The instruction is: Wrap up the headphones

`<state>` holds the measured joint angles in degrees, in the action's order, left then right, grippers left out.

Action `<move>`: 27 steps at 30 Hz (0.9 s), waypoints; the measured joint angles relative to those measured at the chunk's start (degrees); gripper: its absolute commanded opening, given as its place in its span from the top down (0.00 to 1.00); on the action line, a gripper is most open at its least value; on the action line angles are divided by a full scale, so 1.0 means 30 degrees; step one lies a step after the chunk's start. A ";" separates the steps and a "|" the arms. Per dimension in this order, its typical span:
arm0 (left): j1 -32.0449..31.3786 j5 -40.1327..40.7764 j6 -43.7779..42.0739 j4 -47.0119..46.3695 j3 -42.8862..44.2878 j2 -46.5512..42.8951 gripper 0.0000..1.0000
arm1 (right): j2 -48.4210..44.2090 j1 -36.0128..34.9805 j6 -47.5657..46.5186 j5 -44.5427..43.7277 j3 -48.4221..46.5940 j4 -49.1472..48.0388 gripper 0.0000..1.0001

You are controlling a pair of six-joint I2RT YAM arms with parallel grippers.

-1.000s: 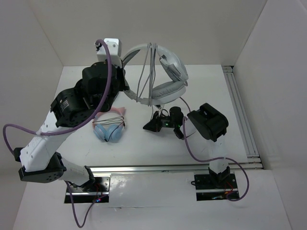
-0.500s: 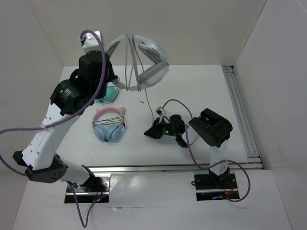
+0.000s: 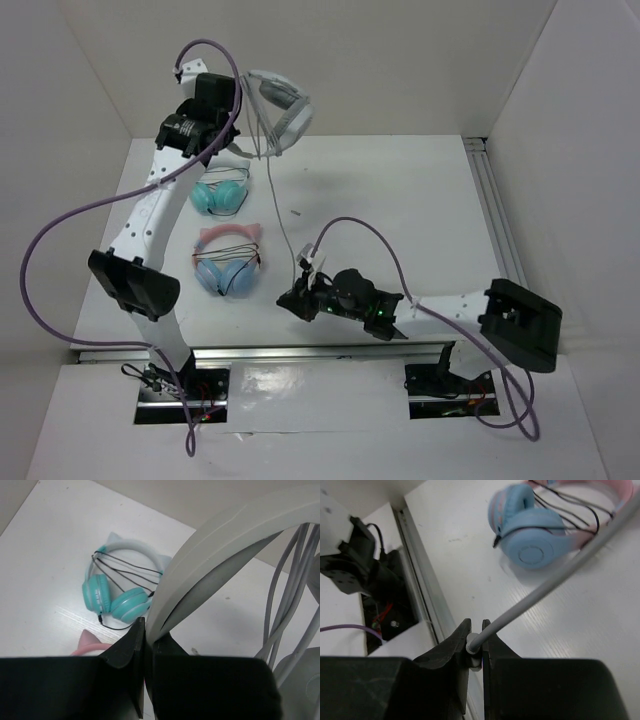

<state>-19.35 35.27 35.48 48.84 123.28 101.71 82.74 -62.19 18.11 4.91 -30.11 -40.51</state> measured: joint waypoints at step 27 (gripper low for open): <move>-0.5180 -0.2448 -0.5923 0.0066 -1.3034 -0.4175 1.00 | -0.3891 -0.1625 -1.0404 -1.1599 -1.2611 1.6458 1.00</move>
<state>-34.89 27.92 17.72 49.04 84.18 89.19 71.07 -67.07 -13.10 -29.89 -67.94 8.86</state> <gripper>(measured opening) 0.139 0.170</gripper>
